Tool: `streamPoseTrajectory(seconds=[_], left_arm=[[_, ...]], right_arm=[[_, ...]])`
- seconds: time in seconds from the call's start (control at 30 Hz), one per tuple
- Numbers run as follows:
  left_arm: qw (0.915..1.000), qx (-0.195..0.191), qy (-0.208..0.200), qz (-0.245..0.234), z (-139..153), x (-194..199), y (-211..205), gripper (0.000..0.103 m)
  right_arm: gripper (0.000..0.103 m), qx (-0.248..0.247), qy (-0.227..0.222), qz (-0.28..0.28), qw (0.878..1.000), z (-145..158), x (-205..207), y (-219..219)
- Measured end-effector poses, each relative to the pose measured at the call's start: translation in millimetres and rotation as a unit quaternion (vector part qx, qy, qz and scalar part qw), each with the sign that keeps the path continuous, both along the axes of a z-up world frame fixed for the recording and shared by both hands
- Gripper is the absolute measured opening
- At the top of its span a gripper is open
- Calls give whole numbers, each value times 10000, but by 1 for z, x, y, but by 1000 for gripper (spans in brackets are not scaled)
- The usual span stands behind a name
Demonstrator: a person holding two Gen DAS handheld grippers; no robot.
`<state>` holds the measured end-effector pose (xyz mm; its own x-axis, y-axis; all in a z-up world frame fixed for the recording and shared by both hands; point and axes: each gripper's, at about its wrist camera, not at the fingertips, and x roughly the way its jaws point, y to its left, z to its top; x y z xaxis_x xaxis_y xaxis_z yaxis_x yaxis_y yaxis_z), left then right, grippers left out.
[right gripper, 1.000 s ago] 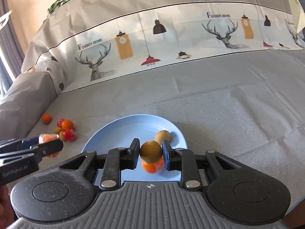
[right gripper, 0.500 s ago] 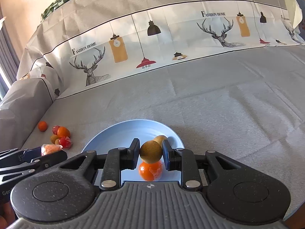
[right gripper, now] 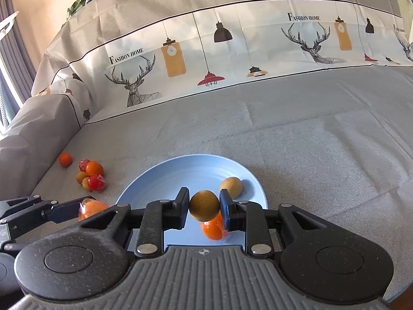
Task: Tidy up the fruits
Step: 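Carry the wrapped orange and brown fruit over the blue plate with both grippers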
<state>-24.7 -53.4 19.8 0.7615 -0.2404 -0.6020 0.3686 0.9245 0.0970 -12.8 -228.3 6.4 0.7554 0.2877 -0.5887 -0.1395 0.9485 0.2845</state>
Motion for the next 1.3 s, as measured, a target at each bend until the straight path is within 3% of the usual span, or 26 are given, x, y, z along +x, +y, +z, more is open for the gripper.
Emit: streamPoseTrajectory(seconds=[1.3], left_arm=[[9996,234,19,-143,-6,0,-7,43]], right_arm=[[27,-80,61,101,9999,-4,3,4]])
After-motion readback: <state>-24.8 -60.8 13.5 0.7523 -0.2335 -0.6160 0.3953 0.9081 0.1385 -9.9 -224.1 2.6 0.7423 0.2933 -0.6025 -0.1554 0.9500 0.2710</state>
